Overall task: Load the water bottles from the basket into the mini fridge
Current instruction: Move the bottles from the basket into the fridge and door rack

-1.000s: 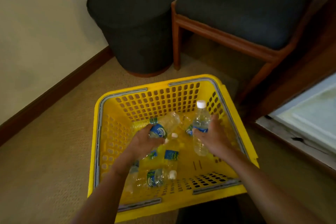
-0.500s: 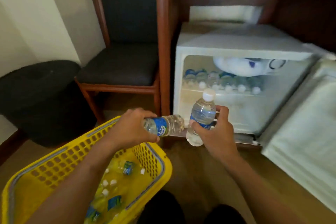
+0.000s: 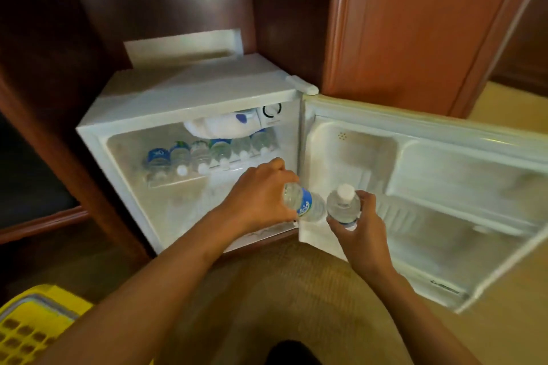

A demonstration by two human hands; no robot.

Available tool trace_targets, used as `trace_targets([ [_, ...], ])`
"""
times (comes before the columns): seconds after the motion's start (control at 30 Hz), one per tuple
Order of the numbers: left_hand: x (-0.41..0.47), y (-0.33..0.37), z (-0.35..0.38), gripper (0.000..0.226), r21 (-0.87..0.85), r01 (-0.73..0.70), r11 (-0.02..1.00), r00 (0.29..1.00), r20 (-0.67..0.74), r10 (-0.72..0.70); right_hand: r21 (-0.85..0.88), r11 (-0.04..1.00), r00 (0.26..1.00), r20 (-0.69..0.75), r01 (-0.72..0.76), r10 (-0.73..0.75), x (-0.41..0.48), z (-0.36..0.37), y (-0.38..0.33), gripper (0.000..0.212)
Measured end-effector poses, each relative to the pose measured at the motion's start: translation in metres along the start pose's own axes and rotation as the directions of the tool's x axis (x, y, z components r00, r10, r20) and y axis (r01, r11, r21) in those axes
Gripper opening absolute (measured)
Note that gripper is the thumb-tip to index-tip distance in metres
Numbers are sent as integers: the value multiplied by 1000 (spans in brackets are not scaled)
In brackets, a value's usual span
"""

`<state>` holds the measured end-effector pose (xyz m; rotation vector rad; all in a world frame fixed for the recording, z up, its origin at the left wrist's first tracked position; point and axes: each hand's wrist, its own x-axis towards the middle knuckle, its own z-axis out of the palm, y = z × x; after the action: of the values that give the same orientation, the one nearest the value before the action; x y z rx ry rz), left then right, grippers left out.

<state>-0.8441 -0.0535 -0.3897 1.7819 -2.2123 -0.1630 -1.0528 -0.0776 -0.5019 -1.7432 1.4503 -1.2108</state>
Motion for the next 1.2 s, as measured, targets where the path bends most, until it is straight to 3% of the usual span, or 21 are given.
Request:
trace_targets([
  [0.13, 49, 21, 32, 55, 2, -68, 998, 997, 30, 68, -4, 997, 997, -35, -74, 74, 15, -5, 41, 58],
  [0.43, 125, 44, 89, 38, 167, -177, 970, 977, 149, 153, 5, 967, 967, -24, -253, 253, 41, 0, 97, 81],
  [0.7, 143, 33, 120, 57, 256, -232, 938, 952, 258, 165, 51, 962, 962, -34, -267, 269, 50, 15, 105, 71],
  [0.93, 136, 24, 144, 61, 276, -217, 936, 971, 163, 177, 60, 957, 954, -77, -285, 289, 52, 26, 102, 66],
  [1.1, 123, 23, 154, 58, 415, -221, 883, 974, 49, 221, -32, 969, 968, -61, -247, 245, 48, 26, 101, 67],
  [1.2, 114, 19, 156, 72, 459, -204, 865, 976, 20, 219, -55, 967, 967, -57, -250, 246, 44, 26, 95, 73],
])
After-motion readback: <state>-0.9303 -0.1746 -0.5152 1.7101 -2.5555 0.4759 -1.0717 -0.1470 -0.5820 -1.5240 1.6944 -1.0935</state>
